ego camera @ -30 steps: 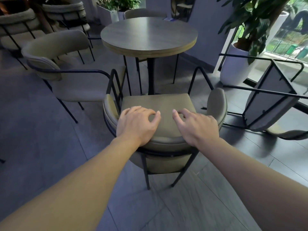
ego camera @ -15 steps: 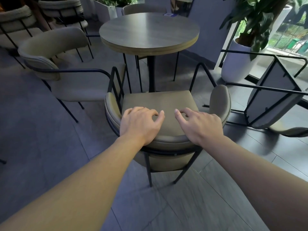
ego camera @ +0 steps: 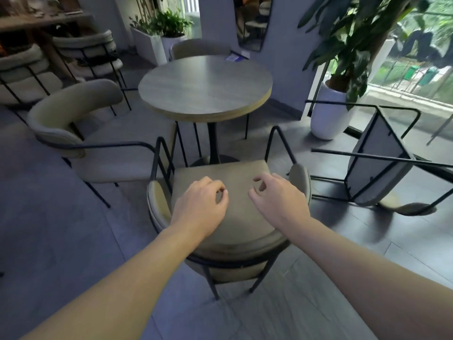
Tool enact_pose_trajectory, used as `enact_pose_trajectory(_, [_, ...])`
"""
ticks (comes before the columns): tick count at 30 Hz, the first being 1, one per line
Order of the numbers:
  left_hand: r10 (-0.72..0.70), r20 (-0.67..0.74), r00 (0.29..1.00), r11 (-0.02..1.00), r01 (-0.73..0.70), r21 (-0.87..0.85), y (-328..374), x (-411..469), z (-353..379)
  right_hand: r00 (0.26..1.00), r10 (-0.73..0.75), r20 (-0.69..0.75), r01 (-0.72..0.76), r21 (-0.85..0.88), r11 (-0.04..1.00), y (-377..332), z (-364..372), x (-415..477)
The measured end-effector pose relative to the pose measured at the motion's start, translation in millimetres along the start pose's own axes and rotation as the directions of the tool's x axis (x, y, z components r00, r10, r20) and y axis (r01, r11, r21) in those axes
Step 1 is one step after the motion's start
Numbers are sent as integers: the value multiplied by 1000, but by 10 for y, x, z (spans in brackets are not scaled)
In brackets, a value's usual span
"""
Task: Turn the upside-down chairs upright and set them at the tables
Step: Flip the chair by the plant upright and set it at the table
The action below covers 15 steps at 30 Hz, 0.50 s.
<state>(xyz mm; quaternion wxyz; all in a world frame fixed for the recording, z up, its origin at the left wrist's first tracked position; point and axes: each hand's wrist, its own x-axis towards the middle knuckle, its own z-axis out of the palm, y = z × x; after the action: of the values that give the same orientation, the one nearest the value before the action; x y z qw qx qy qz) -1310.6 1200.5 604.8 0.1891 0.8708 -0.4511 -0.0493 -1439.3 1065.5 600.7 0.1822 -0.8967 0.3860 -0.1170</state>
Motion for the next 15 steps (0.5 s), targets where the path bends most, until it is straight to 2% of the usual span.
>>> enact_pose_trajectory(7, [191,0,982,981,-191,41,810,883,-1452,987,-15,-160,26,69,997,-470,-1498,470])
enact_pose_trajectory(11, [259,20,966,966,-259,3,1375,1111,-2083,982,70,-175,-63,48,997,-441,-2415,361])
enact_pose_trajectory(15, [356,41,934,934,-353,-63,2100,1180,-2308,951,188,-244,-172,84,981,-153,-3254,86])
